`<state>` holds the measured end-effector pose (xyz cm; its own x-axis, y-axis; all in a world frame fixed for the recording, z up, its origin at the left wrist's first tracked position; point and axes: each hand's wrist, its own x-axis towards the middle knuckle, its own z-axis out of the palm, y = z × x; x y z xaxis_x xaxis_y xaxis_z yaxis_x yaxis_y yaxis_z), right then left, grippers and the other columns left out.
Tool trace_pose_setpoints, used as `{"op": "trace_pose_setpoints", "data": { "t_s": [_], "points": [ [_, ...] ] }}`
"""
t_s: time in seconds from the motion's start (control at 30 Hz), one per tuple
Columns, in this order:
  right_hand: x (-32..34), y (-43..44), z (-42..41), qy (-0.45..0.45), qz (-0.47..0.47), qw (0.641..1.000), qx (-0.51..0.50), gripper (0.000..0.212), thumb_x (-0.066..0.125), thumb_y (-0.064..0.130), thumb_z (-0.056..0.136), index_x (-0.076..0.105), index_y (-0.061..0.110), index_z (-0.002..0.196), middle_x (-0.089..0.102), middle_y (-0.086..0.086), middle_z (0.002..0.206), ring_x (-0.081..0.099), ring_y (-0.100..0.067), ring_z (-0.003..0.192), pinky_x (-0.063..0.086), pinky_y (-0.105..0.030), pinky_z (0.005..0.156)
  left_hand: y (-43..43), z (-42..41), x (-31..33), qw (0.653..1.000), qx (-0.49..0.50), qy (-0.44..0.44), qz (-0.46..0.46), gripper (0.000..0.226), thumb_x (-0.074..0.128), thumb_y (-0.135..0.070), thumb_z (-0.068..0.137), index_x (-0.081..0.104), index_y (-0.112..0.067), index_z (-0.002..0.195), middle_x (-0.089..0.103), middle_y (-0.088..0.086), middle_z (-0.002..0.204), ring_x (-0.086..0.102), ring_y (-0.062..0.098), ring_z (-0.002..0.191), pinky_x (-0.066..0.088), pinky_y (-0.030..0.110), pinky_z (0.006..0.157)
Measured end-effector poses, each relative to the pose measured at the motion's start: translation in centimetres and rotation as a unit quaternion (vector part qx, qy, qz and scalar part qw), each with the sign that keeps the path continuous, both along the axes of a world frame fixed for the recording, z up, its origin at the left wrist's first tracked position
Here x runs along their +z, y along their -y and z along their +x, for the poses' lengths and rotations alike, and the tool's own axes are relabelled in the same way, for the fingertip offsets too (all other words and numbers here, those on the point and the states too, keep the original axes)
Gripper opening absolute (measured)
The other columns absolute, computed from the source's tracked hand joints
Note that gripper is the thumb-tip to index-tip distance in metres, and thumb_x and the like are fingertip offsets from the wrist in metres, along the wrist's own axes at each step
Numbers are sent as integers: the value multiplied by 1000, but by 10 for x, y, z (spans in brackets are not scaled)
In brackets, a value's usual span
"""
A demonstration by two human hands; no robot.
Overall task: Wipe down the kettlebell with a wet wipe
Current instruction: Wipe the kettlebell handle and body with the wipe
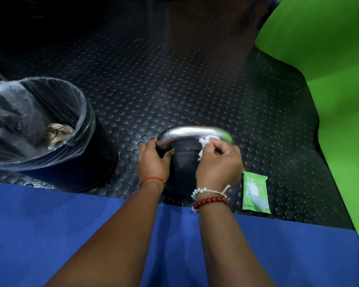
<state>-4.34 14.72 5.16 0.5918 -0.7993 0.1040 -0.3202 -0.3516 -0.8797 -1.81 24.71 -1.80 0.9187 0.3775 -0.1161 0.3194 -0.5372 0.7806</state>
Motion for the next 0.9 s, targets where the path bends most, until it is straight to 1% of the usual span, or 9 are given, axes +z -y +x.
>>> {"op": "trace_pose_setpoints", "data": {
  "t_s": [0.07,0.13,0.2,0.33,0.4,0.57,0.67,0.8,0.9],
  "points": [
    [4,-5,7,23,217,975,-49,17,69,6,79,71,22,73,70,5,83,63,-10,72,46,-15,60,0,0,0,1000,1,0,-1,31,72,-36,79,60,-17,100,53,2,109,57,24,96,49,35,84],
    [11,-9,11,54,391,914,-97,19,67,2,79,69,18,71,71,-1,78,66,-14,73,53,-22,66,0,0,0,1000,0,0,0,31,72,-36,79,60,-17,100,54,2,110,56,24,97,49,36,85],
    [17,-8,14,73,528,838,-116,14,63,0,84,65,12,77,69,-7,85,67,-21,85,56,-29,77,-1,0,0,1000,-1,0,0,31,72,-36,78,61,-17,100,54,2,109,57,23,97,50,37,84],
    [22,5,16,116,708,692,-85,14,48,5,95,56,6,84,64,-9,101,59,-26,113,44,-41,102,-1,0,-1,1000,-1,6,-4,31,73,-34,78,61,-16,100,54,1,107,57,23,95,50,36,84],
    [19,7,13,128,751,644,-71,16,44,7,98,56,6,86,60,-9,116,53,-25,122,39,-44,106,-1,0,-1,1000,-2,10,-6,30,73,-33,78,61,-15,99,54,2,107,57,24,95,50,36,84],
    [12,10,23,136,777,612,-50,16,39,2,97,55,6,94,60,-5,114,53,-23,121,38,-47,104,0,2,-1,1000,-2,7,-7,27,74,-31,78,60,-16,96,54,3,106,57,25,93,50,37,84],
    [14,3,20,132,789,598,-48,15,41,3,98,55,4,95,61,-7,95,53,-24,120,38,-48,105,0,1,0,1000,-4,11,-3,26,74,-28,78,60,-16,97,54,3,107,56,23,96,49,34,85],
    [13,4,24,136,786,602,-47,16,40,1,97,56,3,93,61,-7,92,54,-25,120,38,-47,106,0,1,2,1000,-4,8,0,27,74,-28,78,60,-15,97,54,4,108,56,24,95,49,34,85],
    [8,2,23,134,786,603,-37,18,40,0,96,58,3,98,63,-7,93,58,-25,109,39,-49,105,0,0,1,1000,-5,12,4,28,74,-27,78,60,-14,98,54,4,108,57,24,94,48,33,84]
  ]
}}
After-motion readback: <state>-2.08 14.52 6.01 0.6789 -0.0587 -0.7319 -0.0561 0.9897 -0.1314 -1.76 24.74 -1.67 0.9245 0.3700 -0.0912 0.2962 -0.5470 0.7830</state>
